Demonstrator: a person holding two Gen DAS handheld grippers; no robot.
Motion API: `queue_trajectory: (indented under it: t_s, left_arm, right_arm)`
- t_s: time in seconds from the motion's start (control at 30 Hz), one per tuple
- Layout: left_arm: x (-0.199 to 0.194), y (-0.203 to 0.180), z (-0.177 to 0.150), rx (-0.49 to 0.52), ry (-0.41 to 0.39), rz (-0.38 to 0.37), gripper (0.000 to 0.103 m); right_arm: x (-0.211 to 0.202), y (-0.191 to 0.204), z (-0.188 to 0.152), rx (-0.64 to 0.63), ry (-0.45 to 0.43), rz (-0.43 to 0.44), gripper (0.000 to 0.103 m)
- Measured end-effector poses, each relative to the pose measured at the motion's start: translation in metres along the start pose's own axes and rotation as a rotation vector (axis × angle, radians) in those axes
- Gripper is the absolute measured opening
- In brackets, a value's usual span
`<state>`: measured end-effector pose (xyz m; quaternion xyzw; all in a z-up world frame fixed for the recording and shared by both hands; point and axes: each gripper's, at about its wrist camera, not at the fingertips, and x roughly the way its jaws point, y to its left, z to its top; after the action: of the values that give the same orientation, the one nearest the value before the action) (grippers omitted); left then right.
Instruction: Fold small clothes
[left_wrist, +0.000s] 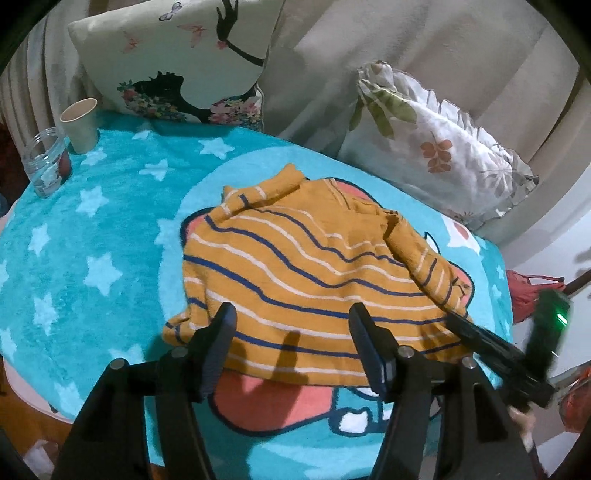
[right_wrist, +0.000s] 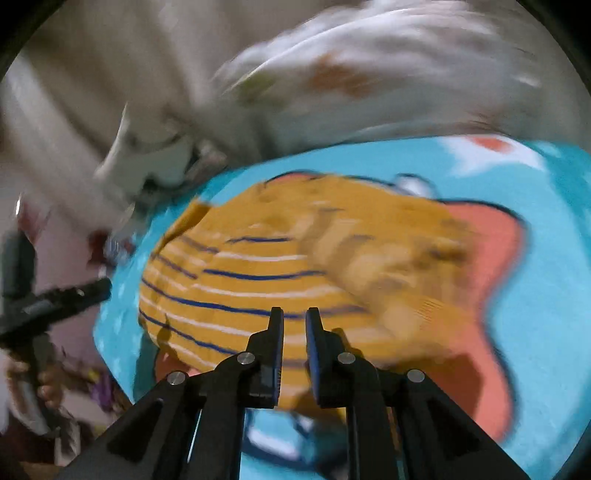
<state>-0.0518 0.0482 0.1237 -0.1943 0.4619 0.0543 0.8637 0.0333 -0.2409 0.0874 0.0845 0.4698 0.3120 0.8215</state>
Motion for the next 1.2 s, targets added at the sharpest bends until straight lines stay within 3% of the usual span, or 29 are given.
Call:
queue_trajectory:
  t_s: [0.07,0.13,0.17,0.23,0.37,0.4,0.43,0.53,0.67,0.97,1.2]
  left_arm:
    - [0.002,0.001,-0.002,0.001,0.002,-0.003,0.065]
    - [0.005,0.005,-0.003,-0.006,0.011,0.003,0.065]
    - [0.005,0.008,-0.003,-0.014,0.009,0.003,0.065]
    - [0.003,0.016,-0.003,-0.036,0.000,0.003,0.065]
    - [0.002,0.035,-0.004,-0.072,-0.006,0.022,0.067]
    - [0.003,0.038,-0.005,-0.078,-0.001,0.024,0.067]
    - [0.006,0.041,-0.005,-0.086,0.008,0.027,0.067]
    - [0.015,0.039,-0.006,-0.099,0.032,0.023,0.067]
    - [0.022,0.023,-0.010,-0.069,0.049,0.020,0.067]
    - [0.039,-0.001,-0.033,0.027,0.108,0.066,0.067]
    - [0.067,-0.006,0.017,0.101,0.056,0.059,0.073]
  right_arm:
    - [0.041,0.016,0.016,-0.029,0.035,0.003,0.013]
    - [0.075,0.008,0.032,0.013,0.077,0.015,0.013]
    - [0.088,-0.002,0.039,0.038,0.090,-0.021,0.013]
    - [0.093,-0.028,0.051,0.071,0.043,-0.143,0.011]
    - [0.054,-0.099,0.053,0.245,-0.064,-0.400,0.012]
    - [0.044,-0.113,0.051,0.284,-0.063,-0.470,0.025]
    - [0.033,-0.125,0.047,0.319,-0.069,-0.514,0.029]
    - [-0.005,-0.151,0.028,0.406,-0.111,-0.468,0.038]
    - [-0.032,-0.142,0.004,0.392,-0.160,-0.463,0.042]
    - [-0.035,-0.122,-0.051,0.353,-0.130,-0.430,0.048]
    - [-0.057,-0.109,-0.076,0.386,-0.124,-0.449,0.049]
